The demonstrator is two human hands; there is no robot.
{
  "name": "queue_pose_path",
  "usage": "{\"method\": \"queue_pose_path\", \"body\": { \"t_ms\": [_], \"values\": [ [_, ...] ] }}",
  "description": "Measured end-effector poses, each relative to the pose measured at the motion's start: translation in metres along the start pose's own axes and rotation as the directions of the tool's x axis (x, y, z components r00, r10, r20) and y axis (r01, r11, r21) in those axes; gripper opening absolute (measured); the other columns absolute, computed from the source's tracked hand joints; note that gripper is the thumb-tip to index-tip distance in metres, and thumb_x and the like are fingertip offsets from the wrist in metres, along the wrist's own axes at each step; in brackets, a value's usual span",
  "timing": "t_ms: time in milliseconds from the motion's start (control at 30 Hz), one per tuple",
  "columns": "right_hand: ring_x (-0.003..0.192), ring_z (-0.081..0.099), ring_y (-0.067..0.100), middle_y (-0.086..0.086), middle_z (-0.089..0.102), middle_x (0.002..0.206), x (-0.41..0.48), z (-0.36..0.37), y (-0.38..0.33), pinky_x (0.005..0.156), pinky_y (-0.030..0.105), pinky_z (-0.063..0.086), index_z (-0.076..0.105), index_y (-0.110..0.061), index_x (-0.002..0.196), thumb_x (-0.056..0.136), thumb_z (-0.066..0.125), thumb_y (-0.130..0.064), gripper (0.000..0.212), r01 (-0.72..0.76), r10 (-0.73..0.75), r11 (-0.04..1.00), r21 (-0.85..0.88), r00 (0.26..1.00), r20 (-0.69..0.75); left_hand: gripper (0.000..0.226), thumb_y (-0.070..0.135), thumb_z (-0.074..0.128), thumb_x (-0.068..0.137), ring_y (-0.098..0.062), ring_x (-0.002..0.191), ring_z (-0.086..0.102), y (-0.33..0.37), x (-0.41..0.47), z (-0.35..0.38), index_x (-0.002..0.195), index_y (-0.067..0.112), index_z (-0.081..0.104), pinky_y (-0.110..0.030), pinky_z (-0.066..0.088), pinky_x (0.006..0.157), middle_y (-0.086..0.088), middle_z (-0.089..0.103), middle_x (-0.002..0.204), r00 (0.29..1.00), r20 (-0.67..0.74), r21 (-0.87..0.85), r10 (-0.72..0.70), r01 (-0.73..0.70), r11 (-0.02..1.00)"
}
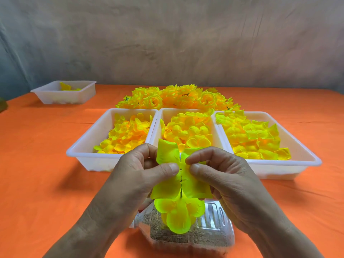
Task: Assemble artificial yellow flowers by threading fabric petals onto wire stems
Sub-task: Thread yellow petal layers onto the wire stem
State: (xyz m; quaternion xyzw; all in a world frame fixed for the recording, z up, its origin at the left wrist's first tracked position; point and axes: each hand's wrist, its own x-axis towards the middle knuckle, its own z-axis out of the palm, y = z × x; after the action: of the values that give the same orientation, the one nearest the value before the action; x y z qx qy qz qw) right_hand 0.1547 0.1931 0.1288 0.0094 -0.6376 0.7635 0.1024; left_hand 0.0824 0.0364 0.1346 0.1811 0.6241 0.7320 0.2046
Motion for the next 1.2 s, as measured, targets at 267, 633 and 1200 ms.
{"method": "queue_pose_path", "body": {
  "t_ms": [267, 633, 1200],
  "values": [
    [0.049, 0.056, 0.016, 0.006, 0.058, 0.062, -0.003, 0.000, 0.004, 0.045, 0.025, 0.047, 0.072, -0.016, 0.076, 0.072, 0.072, -0.011, 0.007, -0.035, 0.035, 0.998, 0.050, 0.999, -0.012, 0.039, 0.010, 0.073, 0.054, -0.020, 0.057, 0.068, 0.000, 0.000, 0.005, 0.092, 0.003, 0.063, -0.029, 0.056, 0.047, -0.014, 0.071, 0.071, 1.000, 0.000, -0.039, -0.003, 0.003, 0.999],
    [0.053, 0.053, 0.008, 0.002, 0.060, 0.063, -0.004, 0.000, 0.012, 0.047, 0.014, 0.042, 0.073, -0.017, 0.077, 0.068, 0.070, -0.011, 0.011, -0.005, 0.005, 1.000, 0.007, 1.000, -0.029, 0.029, 0.008, 0.074, 0.057, -0.026, 0.063, 0.069, -0.009, -0.002, 0.001, 0.085, 0.010, 0.067, -0.033, 0.056, 0.049, -0.017, 0.073, 0.077, 1.000, -0.022, -0.010, 0.013, -0.013, 1.000],
    [0.061, 0.055, 0.014, 0.007, 0.060, 0.069, -0.003, -0.002, 0.017, 0.053, 0.019, 0.045, 0.072, -0.020, 0.077, 0.069, 0.069, -0.014, 0.010, -0.014, 0.014, 1.000, -0.004, 0.999, -0.036, 0.024, 0.010, 0.074, 0.059, -0.022, 0.065, 0.071, -0.013, 0.004, 0.003, 0.076, 0.026, 0.075, -0.028, 0.053, 0.050, -0.011, 0.074, 0.077, 0.999, -0.014, -0.012, 0.048, -0.048, 0.999]
  ]
}}
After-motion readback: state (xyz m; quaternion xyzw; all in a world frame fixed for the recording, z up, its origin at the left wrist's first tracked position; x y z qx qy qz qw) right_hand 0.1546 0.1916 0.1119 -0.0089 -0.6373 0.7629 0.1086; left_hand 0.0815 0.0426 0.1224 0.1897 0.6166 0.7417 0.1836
